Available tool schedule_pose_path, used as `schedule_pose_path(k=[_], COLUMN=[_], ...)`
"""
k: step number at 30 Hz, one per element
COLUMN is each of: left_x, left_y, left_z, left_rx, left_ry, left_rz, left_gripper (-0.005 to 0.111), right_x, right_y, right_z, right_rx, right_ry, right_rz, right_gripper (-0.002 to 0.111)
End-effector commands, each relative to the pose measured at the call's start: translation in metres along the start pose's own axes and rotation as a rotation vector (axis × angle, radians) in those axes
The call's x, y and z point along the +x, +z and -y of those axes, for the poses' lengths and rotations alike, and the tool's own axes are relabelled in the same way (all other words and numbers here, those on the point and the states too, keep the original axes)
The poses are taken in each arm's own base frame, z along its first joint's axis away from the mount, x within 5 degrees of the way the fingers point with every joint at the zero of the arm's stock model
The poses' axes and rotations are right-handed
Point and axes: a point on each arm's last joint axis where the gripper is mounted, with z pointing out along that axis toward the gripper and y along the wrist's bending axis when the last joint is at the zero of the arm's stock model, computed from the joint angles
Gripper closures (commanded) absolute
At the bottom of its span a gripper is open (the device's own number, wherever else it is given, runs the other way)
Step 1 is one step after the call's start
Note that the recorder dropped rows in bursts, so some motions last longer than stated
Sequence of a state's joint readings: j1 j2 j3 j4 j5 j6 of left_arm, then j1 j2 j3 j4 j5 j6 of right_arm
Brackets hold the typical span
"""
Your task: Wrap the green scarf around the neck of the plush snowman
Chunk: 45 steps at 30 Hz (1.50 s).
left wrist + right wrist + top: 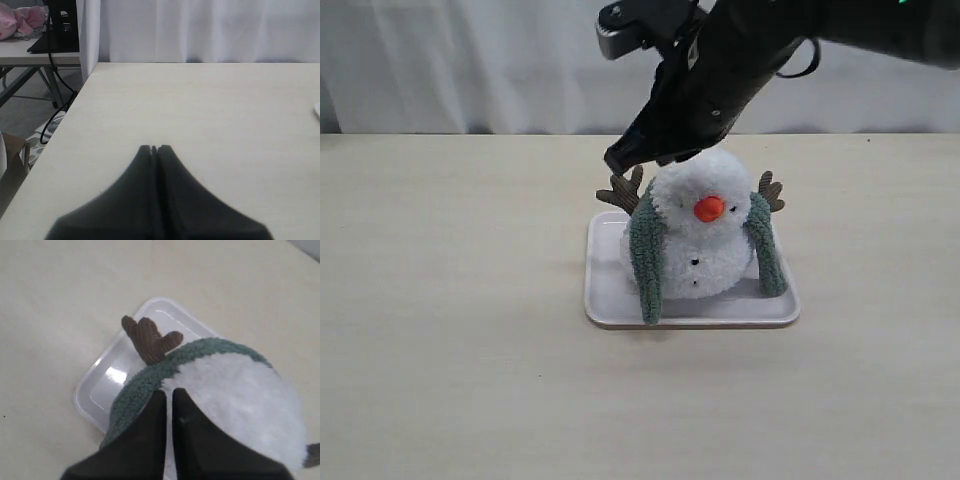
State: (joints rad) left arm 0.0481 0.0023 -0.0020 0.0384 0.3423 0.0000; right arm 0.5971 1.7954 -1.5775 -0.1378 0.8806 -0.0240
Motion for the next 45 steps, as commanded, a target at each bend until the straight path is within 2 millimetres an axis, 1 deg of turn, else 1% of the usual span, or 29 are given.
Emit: schedule_pose_path(k=[1, 7, 10, 13, 16, 20, 25, 26, 28, 29, 30, 32, 33, 34, 36, 38, 40, 41, 42, 43, 45], left_x=[0.0, 0.0, 0.0, 0.0, 0.0, 0.0, 0.0, 0.0, 0.0, 0.0, 0.0, 0.0, 0.0, 0.0, 0.0, 0.0, 0.0, 0.0, 0.0, 0.0, 0.0], left_y=[0.0, 0.0, 0.0, 0.0, 0.0, 0.0, 0.0, 0.0, 0.0, 0.0, 0.0, 0.0, 0.0, 0.0, 0.0, 0.0, 0.0, 0.0, 0.0, 0.0, 0.0], left_z=[0.0, 0.0, 0.0, 0.0, 0.0, 0.0, 0.0, 0.0, 0.0, 0.0, 0.0, 0.0, 0.0, 0.0, 0.0, 0.0, 0.0, 0.0, 0.0, 0.0, 0.0], left_rx=[0.004, 0.004, 0.004, 0.004, 0.004, 0.004, 0.004, 0.004, 0.004, 0.004, 0.004, 0.004, 0.004, 0.004, 0.004, 0.004, 0.004, 0.004, 0.004, 0.004, 0.004], left_ry=[0.002, 0.002, 0.002, 0.002, 0.002, 0.002, 0.002, 0.002, 0.002, 0.002, 0.002, 0.002, 0.002, 0.002, 0.002, 0.002, 0.002, 0.002, 0.002, 0.002, 0.002], left_rz=[0.012, 0.012, 0.012, 0.012, 0.012, 0.012, 0.012, 0.012, 0.012, 0.012, 0.012, 0.012, 0.012, 0.012, 0.012, 0.012, 0.012, 0.012, 0.012, 0.012, 0.012], left_gripper=[0.107, 0.107, 0.107, 0.107, 0.107, 0.107, 0.107, 0.107, 0.107, 0.107, 0.107, 0.107, 0.107, 0.107, 0.107, 0.107, 0.107, 0.107, 0.107, 0.107, 0.107], right_x=[-0.003, -0.003, -0.002, -0.001, -0.001, -0.004, -0.013, -0.015, -0.017, -0.018, -0.017, -0.01, -0.004, 0.011, 0.027, 0.046, 0.077, 0.094, 0.106, 0.114, 0.121], right_y=[0.033, 0.072, 0.085, 0.092, 0.091, 0.082, 0.067, 0.057, 0.044, 0.024, 0.006, -0.02, -0.03, -0.04, -0.051, -0.055, -0.045, -0.034, -0.023, -0.01, 0.008], right_z=[-0.017, -0.02, -0.021, -0.022, -0.019, -0.017, -0.016, -0.017, -0.016, -0.012, -0.002, 0.017, 0.026, 0.042, 0.062, 0.088, 0.114, 0.123, 0.126, 0.125, 0.119], right_rx=[-0.035, -0.028, -0.026, -0.019, 0.013, 0.02, 0.006, -0.021, -0.029, -0.01, 0.02, 0.047, 0.059, 0.08, 0.114, 0.161, 0.192, 0.199, 0.192, 0.171, 0.121], right_ry=[-0.069, -0.08, -0.088, -0.093, -0.096, -0.092, -0.097, -0.137, -0.141, -0.143, -0.113, -0.051, -0.029, 0.01, 0.059, 0.162, 0.25, 0.268, 0.251, 0.209, 0.133], right_rz=[-0.039, -0.075, -0.086, -0.1, -0.119, -0.158, -0.198, -0.209, -0.187, -0.148, -0.103, -0.048, -0.04, -0.051, -0.031, 0.0, -0.071, -0.12, -0.147, -0.157, -0.149], right_gripper=[0.104, 0.104, 0.104, 0.104, 0.104, 0.104, 0.104, 0.104, 0.104, 0.104, 0.104, 0.104, 0.104, 0.101, 0.094, 0.081, 0.062, 0.053, 0.048, 0.047, 0.047])
